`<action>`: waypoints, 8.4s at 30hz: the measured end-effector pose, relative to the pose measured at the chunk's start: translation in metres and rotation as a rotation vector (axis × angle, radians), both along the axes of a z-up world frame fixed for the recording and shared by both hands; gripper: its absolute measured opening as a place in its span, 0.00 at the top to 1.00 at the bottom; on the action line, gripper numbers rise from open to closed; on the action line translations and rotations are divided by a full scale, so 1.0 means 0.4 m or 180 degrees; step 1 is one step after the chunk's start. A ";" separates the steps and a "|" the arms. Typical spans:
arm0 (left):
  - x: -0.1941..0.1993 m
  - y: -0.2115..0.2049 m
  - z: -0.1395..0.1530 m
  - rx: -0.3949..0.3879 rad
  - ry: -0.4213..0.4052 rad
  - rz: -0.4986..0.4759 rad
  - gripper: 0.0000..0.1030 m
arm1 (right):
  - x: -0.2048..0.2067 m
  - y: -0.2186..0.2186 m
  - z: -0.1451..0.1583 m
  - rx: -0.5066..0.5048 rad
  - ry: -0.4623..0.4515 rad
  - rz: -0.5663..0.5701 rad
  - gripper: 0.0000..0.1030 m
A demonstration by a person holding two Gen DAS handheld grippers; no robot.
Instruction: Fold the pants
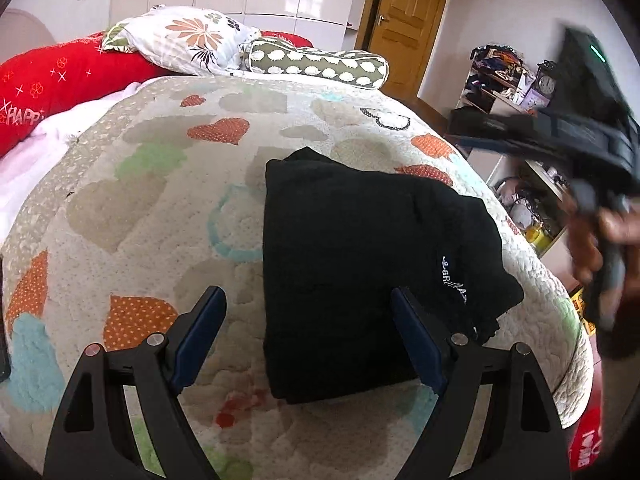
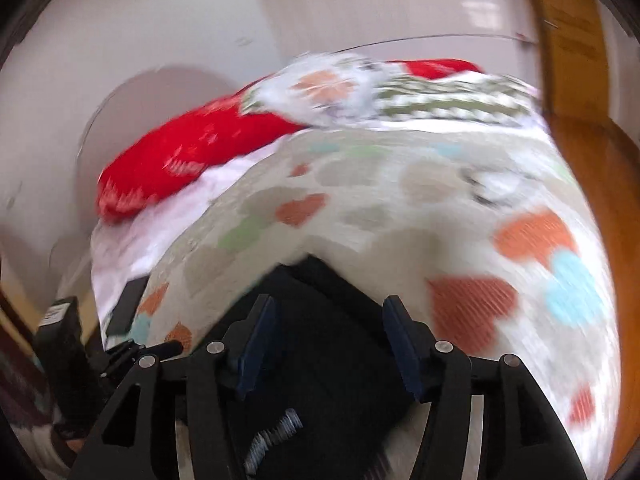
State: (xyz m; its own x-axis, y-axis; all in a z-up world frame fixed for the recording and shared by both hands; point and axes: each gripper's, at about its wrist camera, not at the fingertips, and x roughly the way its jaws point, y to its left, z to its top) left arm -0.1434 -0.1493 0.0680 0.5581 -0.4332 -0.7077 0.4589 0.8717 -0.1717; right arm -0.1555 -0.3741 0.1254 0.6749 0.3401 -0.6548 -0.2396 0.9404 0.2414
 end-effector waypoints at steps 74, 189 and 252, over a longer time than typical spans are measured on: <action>0.042 -0.069 0.017 0.0293 -0.0023 0.0296 0.17 | -0.200 -0.016 -0.121 -0.0151 0.0137 -0.0314 0.49; 0.402 0.123 -0.032 0.0051 0.0421 0.0626 0.25 | 0.227 0.017 -0.193 0.0358 0.0281 -0.0415 0.55; 0.054 0.103 0.140 0.0459 -0.0830 0.1277 0.17 | -0.054 0.147 -0.019 -0.0212 -0.0371 -0.0372 0.21</action>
